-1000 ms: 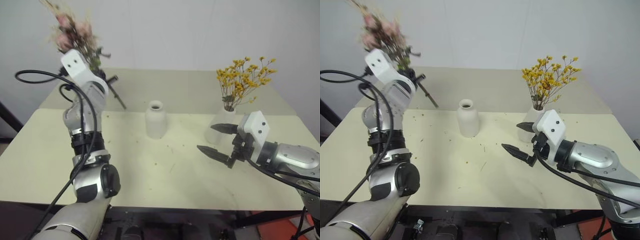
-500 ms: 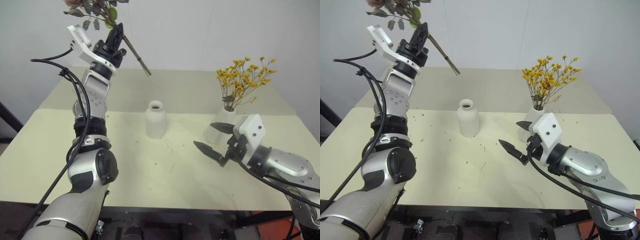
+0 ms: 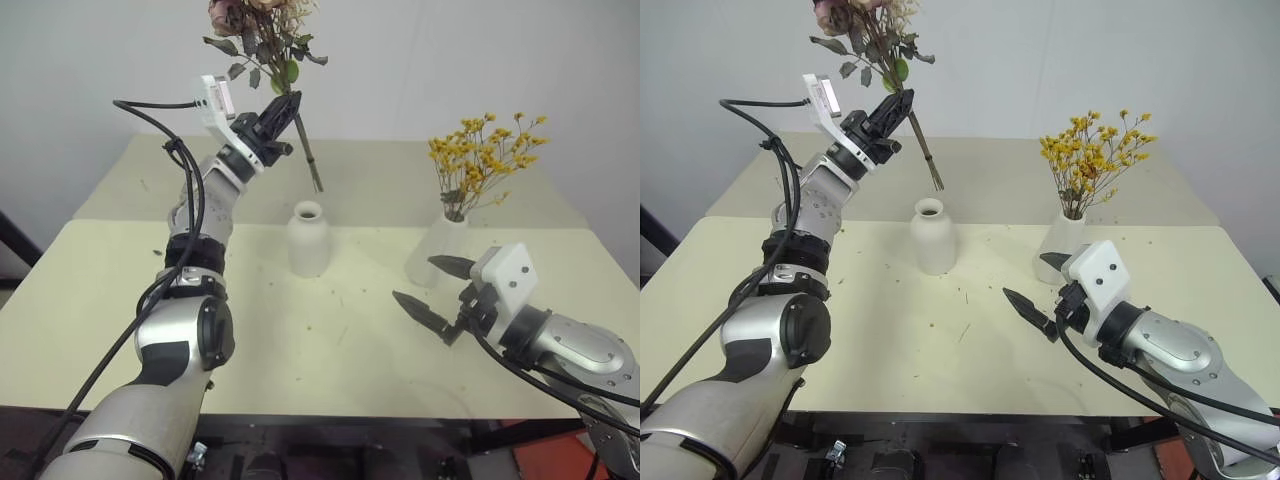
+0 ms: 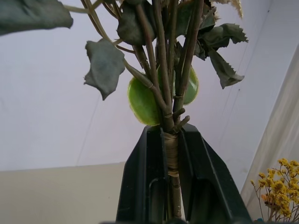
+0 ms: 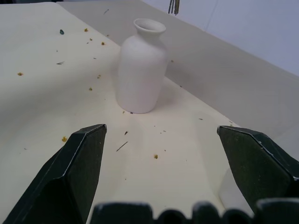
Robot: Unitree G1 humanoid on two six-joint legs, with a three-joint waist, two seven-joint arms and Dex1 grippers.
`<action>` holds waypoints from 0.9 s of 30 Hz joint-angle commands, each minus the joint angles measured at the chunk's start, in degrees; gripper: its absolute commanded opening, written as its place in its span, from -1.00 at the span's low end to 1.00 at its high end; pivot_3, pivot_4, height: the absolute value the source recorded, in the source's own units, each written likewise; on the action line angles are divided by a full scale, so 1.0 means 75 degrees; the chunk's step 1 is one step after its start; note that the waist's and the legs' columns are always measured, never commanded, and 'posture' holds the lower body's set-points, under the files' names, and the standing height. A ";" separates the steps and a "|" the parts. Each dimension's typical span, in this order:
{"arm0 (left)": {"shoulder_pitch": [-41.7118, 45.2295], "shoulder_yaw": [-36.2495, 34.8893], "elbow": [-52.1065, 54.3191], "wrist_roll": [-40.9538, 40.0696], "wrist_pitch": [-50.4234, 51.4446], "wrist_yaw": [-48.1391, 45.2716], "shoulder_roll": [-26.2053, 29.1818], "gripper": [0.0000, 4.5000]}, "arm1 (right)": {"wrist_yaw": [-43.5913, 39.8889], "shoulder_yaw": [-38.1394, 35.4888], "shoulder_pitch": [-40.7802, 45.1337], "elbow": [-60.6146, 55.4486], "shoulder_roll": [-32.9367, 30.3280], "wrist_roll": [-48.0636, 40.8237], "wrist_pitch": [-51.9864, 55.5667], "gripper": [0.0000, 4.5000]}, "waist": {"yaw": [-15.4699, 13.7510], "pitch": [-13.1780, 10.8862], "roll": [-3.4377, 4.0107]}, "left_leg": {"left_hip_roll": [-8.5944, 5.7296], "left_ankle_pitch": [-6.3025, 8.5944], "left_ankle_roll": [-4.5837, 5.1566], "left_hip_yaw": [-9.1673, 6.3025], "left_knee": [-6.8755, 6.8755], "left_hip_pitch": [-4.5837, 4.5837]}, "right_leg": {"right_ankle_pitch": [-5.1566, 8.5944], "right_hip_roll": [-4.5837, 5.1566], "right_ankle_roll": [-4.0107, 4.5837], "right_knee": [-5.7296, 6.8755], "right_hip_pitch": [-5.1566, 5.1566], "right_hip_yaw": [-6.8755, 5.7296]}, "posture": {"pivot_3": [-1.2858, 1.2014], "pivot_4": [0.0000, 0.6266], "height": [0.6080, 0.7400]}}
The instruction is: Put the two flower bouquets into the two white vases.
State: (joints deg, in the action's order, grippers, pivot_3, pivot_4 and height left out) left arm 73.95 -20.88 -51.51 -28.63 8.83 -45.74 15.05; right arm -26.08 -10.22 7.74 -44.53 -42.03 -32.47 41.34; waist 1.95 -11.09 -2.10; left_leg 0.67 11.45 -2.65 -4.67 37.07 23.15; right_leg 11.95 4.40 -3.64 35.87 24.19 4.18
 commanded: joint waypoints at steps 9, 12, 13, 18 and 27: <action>-0.0980 0.0322 0.2112 -0.0209 0.0717 0.0091 0.0118 -0.96 | -0.0064 -0.0047 0.0220 0.0032 -0.0069 0.0203 -0.0126 1.00 | 0.0042 0.0000 0.0000 | 0.0001 0.0000 0.0000 -0.0001 0.0001 -0.0007 | -0.0001 0.0000 0.0001 0.0008 -0.0002 0.0001 | 0.03 -0.52 1.00; -0.1161 0.0401 0.2313 -0.0164 0.0784 0.0150 0.0116 -0.96 | -0.0109 -0.0012 0.0264 0.0111 -0.0091 0.0241 -0.0149 1.00 | 0.0041 0.0000 0.0000 | 0.0000 0.0000 0.0000 -0.0001 0.0001 -0.0005 | -0.0002 0.0000 0.0004 0.0008 -0.0002 0.0001 | 0.03 -0.52 1.00; -0.1198 0.0431 0.2356 -0.0140 0.0798 0.0163 0.0125 -0.96 | -0.0126 -0.0008 0.0269 0.0129 -0.0094 0.0253 -0.0156 1.00 | 0.0040 0.0000 0.0000 | 0.0001 0.0000 0.0000 -0.0001 0.0001 -0.0004 | -0.0006 0.0000 0.0010 0.0007 -0.0001 0.0001 | 0.03 -0.52 1.00; -0.1371 0.0666 0.2274 0.0077 0.0604 0.0094 0.0140 -0.96 | -0.0156 0.0073 0.0294 0.0155 -0.0021 0.0351 -0.0156 1.00 | 0.0040 0.0000 0.0000 | 0.0000 0.0000 0.0000 -0.0001 0.0001 -0.0006 | -0.0014 0.0000 0.0023 0.0007 -0.0002 0.0001 | 0.03 -0.52 1.00; -0.2142 0.1153 0.2519 0.0314 0.0216 -0.0320 0.0123 -0.96 | -0.0159 0.0036 0.0186 0.0119 0.0002 0.0441 -0.0140 1.00 | 0.0053 0.0000 0.0001 | 0.0001 0.0000 0.0000 -0.0001 0.0001 -0.0006 | -0.0022 0.0000 0.0037 0.0008 -0.0001 0.0001 | 0.03 -0.52 1.00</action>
State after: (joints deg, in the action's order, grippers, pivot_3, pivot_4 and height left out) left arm 57.35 -12.25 -35.94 -26.55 12.65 -47.67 15.55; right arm -27.34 -9.26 8.79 -42.24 -42.04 -29.47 41.32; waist 2.34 -11.09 -2.09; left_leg 0.68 11.45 -2.64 -4.68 37.08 23.12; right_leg 11.79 4.39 -3.36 35.93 24.19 4.19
